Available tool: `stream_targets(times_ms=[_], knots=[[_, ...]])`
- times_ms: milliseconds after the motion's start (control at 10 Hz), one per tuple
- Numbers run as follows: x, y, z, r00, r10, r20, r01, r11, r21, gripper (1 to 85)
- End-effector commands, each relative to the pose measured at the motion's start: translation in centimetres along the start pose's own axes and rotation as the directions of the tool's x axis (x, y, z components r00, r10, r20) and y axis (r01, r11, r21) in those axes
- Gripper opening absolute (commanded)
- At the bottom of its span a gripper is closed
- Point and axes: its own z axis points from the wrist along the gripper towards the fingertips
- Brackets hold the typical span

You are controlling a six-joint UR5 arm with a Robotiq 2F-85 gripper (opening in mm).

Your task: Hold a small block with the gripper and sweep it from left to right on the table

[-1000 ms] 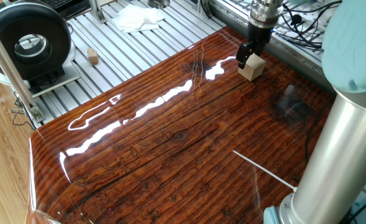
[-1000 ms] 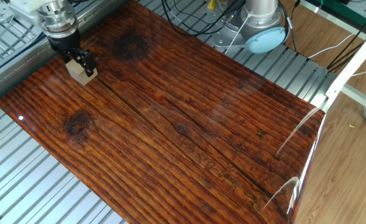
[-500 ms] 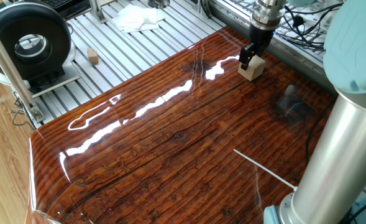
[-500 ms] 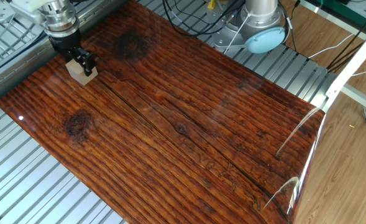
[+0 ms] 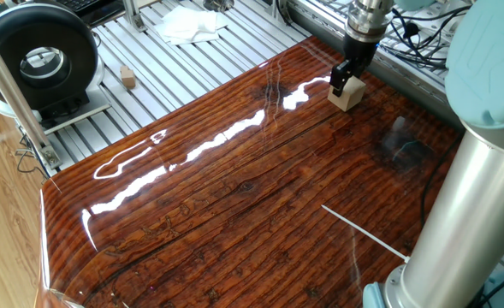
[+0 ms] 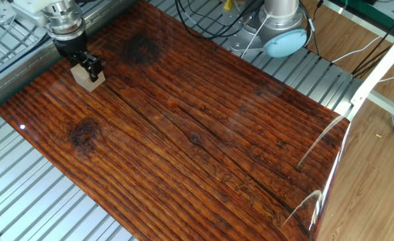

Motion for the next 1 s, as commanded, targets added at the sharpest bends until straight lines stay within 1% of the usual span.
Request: stream_targets(times_ms=[0, 100, 200, 300, 400, 500, 600, 800, 900], knots=[[0.04, -0.08, -0.03, 1.000, 0.015, -0.001, -0.015, 1.000, 0.003, 61.3], [0.01, 0.00, 0.00, 1.000, 0.020, -0.001, -0.020, 1.000, 0.004, 60.3], [0.05, -0.04, -0.01, 1.000, 0.023, -0.004, -0.023, 1.000, 0.007, 57.3], [0.14, -0.09, -0.02, 1.000, 0.026, -0.007, -0.026, 1.000, 0.010, 52.3], [0.19, -0.06, -0.06, 1.000, 0.028, -0.010, -0.027, 1.000, 0.010, 49.7], [0.27, 0.13, -0.15, 0.999, 0.037, -0.019, -0.037, 0.999, 0.008, 45.0], [0.26, 0.27, -0.22, 0.999, 0.045, -0.025, -0.044, 0.999, 0.010, 42.0], [0.25, 0.30, -0.14, 0.999, 0.046, -0.025, -0.046, 0.999, 0.008, 36.3], [0.26, 0.29, -0.09, 0.999, 0.048, -0.025, -0.048, 0.999, 0.008, 35.0]])
